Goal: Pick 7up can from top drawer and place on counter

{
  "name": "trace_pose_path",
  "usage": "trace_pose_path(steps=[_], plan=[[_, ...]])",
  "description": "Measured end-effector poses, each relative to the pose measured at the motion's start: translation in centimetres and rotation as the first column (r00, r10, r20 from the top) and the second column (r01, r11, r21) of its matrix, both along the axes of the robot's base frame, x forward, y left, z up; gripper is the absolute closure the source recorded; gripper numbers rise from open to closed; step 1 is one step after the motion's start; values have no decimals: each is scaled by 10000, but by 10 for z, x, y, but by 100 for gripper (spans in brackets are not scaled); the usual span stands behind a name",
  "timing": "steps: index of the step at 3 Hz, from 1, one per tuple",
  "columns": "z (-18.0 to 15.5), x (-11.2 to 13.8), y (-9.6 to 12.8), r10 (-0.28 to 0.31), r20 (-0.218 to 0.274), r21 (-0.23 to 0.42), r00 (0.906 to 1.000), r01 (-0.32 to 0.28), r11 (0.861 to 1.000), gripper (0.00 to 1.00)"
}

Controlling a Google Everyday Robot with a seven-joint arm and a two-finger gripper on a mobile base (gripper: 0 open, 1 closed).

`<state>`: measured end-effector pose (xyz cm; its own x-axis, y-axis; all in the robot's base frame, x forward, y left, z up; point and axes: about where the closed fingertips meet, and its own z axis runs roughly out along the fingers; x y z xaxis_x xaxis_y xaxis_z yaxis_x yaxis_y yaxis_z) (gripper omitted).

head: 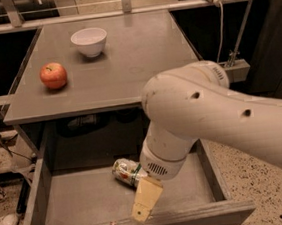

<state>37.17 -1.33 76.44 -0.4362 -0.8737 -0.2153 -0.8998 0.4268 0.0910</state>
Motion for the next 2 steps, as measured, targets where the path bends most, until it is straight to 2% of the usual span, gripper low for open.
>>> trace_pose_path(steps=[1, 2], plan=[[-24, 14, 35, -117, 263, 206, 9996, 112, 9997, 0], [-41, 33, 57, -554, 401, 302, 9977, 542, 9981, 0]])
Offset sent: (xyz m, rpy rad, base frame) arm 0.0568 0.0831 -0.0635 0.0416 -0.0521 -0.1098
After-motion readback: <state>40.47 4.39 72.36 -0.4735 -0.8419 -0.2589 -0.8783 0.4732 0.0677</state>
